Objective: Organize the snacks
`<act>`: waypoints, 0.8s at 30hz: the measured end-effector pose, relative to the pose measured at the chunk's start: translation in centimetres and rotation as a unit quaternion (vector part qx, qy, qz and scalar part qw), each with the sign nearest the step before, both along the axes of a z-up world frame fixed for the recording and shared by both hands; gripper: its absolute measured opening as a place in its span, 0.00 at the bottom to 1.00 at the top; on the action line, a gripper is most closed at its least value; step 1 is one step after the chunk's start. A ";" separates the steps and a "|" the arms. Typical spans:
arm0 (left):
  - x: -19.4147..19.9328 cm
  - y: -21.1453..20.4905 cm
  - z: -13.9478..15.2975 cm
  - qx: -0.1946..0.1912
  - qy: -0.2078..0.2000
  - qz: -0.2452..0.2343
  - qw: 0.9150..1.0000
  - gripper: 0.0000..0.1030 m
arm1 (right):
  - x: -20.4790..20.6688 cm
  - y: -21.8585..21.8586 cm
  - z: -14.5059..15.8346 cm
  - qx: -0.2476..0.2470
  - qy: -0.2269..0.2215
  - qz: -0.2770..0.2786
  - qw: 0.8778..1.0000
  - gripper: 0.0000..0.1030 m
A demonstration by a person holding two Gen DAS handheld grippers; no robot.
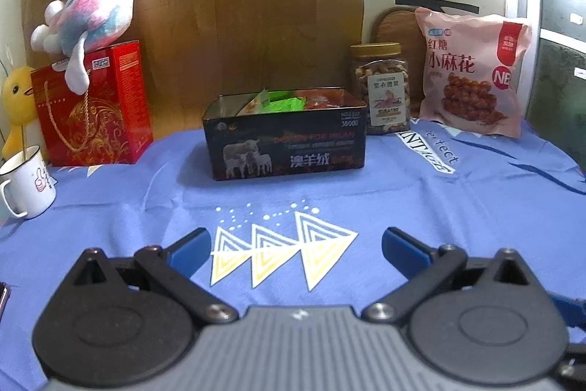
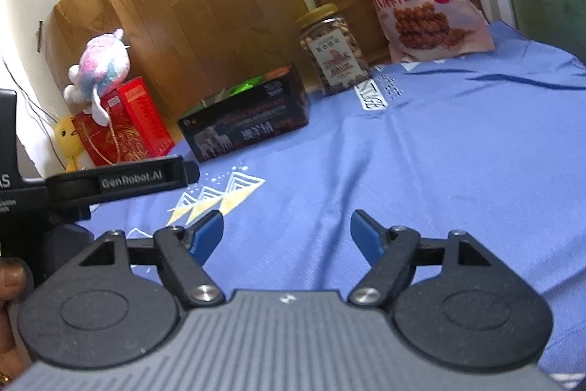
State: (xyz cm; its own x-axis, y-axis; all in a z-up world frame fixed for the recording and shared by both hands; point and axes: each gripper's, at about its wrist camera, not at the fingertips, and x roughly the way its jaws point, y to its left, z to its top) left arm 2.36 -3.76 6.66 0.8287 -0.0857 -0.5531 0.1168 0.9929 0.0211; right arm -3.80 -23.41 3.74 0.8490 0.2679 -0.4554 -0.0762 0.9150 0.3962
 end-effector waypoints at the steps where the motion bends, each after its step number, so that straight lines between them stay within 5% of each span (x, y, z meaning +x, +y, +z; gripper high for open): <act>1: 0.1 0.0 0.0 -0.002 0.001 0.000 1.000 1.00 | -0.1 0.1 0.1 -0.002 0.000 -0.001 1.000 0.76; 24: 0.5 -0.2 -0.4 -0.005 0.009 0.010 1.000 1.00 | -1.3 0.9 0.0 -0.024 0.007 0.007 1.000 0.80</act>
State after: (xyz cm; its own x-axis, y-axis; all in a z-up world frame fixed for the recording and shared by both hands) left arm 2.82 -3.97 6.25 0.8206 -0.0751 -0.5665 0.0976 0.9952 0.0094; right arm -5.09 -22.47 3.70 0.8387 0.2581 -0.4796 -0.0845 0.9316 0.3535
